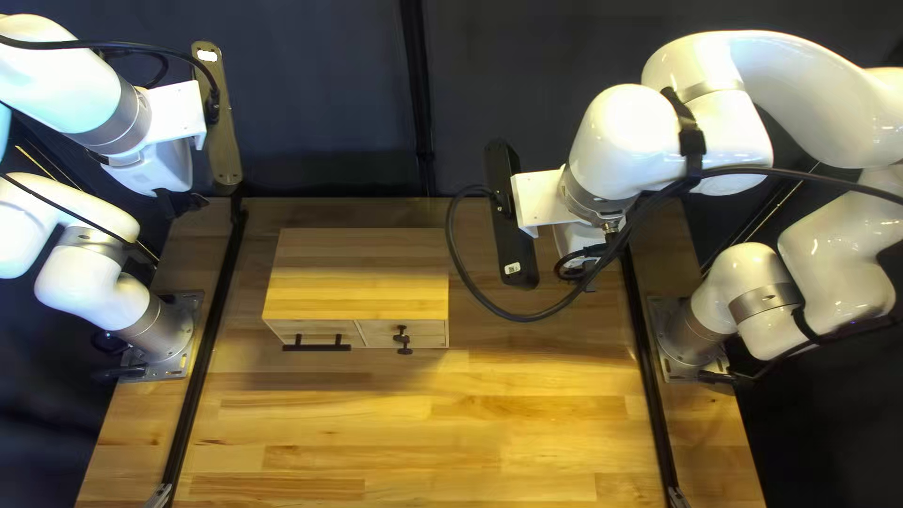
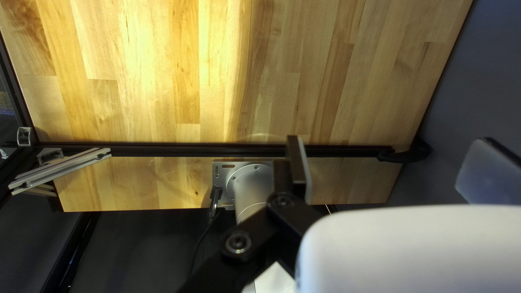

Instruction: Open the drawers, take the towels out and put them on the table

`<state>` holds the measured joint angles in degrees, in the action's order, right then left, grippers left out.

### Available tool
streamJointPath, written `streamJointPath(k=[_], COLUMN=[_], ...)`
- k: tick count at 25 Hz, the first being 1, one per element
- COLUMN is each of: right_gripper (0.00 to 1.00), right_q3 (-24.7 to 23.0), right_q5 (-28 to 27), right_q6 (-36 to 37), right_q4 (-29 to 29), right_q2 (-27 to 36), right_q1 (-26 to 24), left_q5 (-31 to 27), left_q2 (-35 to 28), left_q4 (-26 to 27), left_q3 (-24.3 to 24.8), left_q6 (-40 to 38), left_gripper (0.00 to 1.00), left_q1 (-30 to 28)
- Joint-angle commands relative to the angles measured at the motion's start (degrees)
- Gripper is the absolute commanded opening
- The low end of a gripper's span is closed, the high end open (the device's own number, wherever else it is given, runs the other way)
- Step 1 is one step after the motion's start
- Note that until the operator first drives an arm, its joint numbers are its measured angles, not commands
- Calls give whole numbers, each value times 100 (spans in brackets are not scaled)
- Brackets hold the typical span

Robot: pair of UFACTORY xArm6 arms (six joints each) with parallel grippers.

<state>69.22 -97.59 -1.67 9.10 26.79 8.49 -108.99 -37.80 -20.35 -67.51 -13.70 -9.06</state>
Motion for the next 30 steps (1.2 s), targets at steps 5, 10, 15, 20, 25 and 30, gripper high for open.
streamJointPath(k=[5,10,15,20,25,30], right_gripper=[100,100,100,100,100,100], right_q3=[0,0,0,0,0,-37], right_q5=[0,0,0,0,0,31], right_q6=[0,0,0,0,0,34], right_q4=[0,0,0,0,0,110], right_q2=[0,0,0,0,0,2], right_q1=[0,0,0,0,0,78], left_q5=[0,0,0,0,0,0], left_q2=[0,0,0,0,0,0], left_q4=[0,0,0,0,0,0], left_q3=[0,0,0,0,0,0], left_q6=[0,0,0,0,0,0], left_gripper=[100,100,100,100,100,100], left_q1=[0,0,0,0,0,0])
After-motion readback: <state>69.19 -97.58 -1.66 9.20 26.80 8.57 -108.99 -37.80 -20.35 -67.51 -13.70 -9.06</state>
